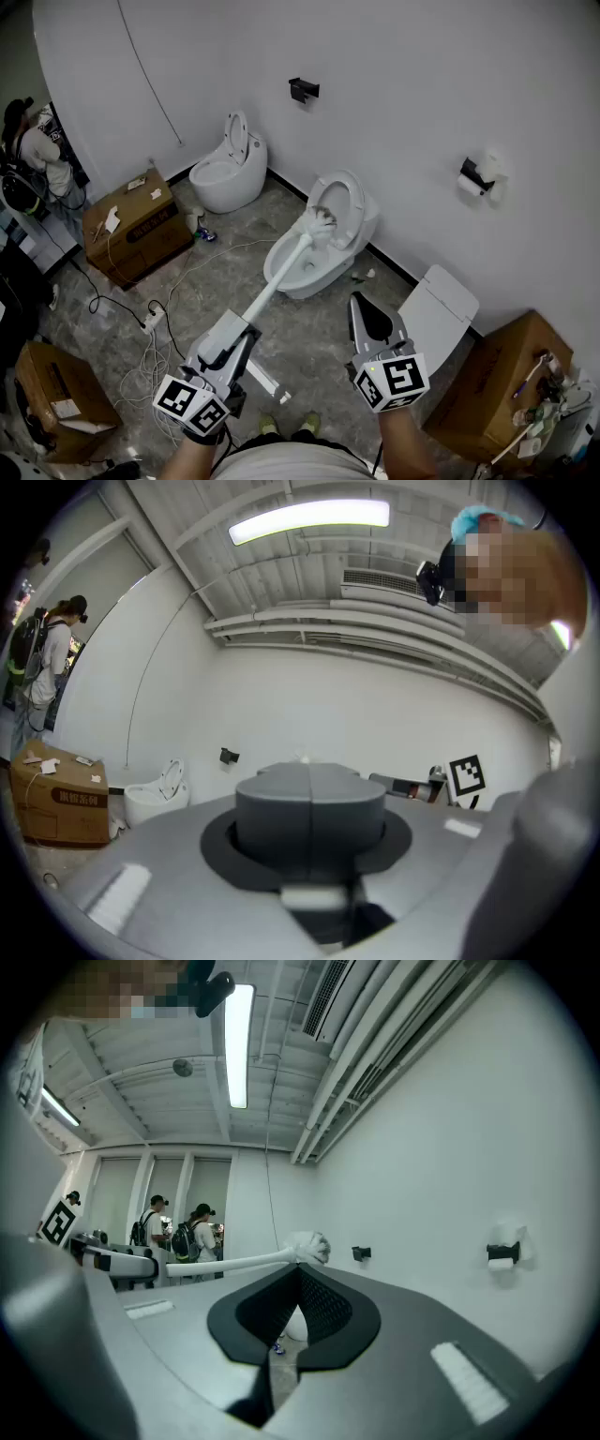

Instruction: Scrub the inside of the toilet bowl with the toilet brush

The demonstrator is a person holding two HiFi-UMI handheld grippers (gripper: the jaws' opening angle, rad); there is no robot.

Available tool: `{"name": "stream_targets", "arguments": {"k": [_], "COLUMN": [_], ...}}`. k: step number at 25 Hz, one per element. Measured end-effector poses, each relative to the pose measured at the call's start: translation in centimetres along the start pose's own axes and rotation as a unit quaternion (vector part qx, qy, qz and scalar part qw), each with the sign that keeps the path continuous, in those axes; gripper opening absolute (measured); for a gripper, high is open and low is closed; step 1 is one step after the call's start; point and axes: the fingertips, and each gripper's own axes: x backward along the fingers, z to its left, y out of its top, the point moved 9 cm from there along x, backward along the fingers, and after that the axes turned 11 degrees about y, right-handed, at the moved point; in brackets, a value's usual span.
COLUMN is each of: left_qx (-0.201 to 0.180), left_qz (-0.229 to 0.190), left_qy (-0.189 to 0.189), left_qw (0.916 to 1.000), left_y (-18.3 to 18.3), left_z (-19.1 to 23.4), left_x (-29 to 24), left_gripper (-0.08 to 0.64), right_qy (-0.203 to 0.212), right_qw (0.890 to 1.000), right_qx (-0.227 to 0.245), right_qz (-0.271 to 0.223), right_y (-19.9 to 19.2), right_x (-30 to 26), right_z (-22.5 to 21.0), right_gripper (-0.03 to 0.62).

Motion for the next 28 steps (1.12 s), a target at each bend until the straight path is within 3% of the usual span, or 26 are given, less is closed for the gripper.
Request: {"name": "stream_targets", "arguments": {"k": [11, 16, 28], "left_qx": [0.001, 0.001, 0.003], "left_qz": [0.003, -0.001, 0.023], "left_qy": [0.0, 0.008, 0.037], "left_qw": [1.0, 1.0, 0.9991], "left_y": [0.0, 0.0, -1.7], "left_z": [-0.4, 0.2, 0.8], "left_x": [0.0, -0.6, -3.3], "left_gripper": [0.144, 0.144, 0.144], "right_qy": [0.005, 0.009, 0.005], "right_qw": [1.0, 0.998, 0.998], "right_qx": [-0.011, -0.043, -0.051], "right_qz": [-0.015, -0.034, -0.039], "right_y": [0.9, 0.6, -0.7], "right_x": [0.8, 1.9, 2.0], "right_z": [-0.2, -2.1, -5.8], "right_gripper": [0.011, 0.011, 0.012]}}
